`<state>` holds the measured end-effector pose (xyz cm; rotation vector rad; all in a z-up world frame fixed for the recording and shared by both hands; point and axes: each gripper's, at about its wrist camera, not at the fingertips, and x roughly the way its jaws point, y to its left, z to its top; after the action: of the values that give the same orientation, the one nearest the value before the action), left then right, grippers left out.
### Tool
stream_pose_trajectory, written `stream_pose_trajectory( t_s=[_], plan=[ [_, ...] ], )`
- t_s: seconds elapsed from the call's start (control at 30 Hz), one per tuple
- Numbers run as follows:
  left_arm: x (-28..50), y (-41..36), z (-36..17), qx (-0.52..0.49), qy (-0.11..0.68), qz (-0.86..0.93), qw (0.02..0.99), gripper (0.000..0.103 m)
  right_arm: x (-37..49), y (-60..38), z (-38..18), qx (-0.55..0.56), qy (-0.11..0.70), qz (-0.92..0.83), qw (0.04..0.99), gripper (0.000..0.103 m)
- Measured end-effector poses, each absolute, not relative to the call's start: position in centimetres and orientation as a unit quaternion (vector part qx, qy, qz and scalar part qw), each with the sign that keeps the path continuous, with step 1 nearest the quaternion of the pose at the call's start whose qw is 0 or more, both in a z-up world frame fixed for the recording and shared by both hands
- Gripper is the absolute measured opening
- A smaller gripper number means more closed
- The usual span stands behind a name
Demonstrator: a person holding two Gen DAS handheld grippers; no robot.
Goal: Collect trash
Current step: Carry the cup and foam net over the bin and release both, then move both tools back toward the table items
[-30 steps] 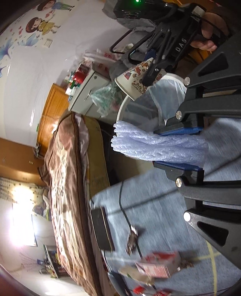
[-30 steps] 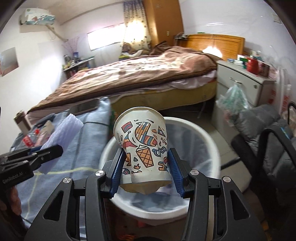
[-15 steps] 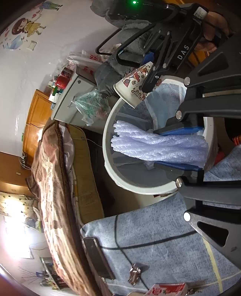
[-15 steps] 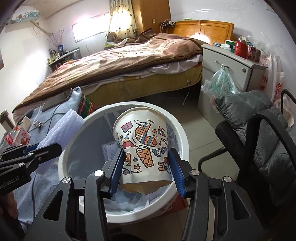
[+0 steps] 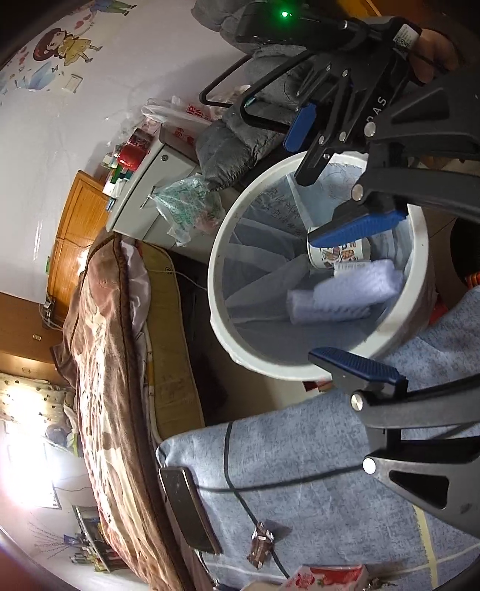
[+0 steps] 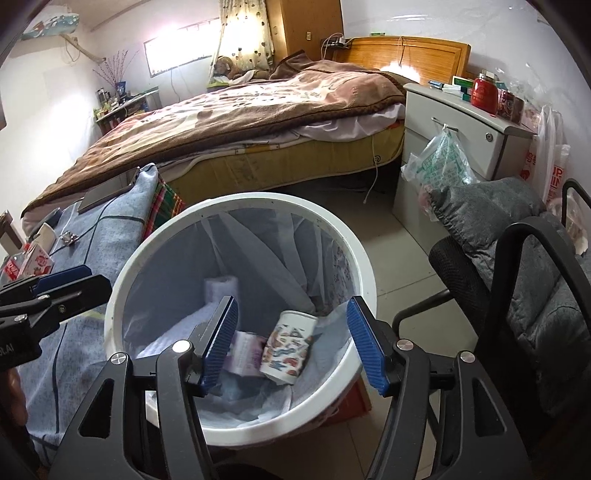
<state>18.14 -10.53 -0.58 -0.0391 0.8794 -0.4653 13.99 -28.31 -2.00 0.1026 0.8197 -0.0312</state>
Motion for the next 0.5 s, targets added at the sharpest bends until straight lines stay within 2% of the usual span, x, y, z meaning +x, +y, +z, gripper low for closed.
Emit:
stream_pose_trajectory(
  t_s=[0.5],
  plan=[
    [15.5, -4.3, 1.5, -0.034, 0.38, -0.18, 0.906, 0.06, 13.2, -24.5, 0.2, 0.048, 0.363, 0.018, 0.93, 0.063]
  ],
)
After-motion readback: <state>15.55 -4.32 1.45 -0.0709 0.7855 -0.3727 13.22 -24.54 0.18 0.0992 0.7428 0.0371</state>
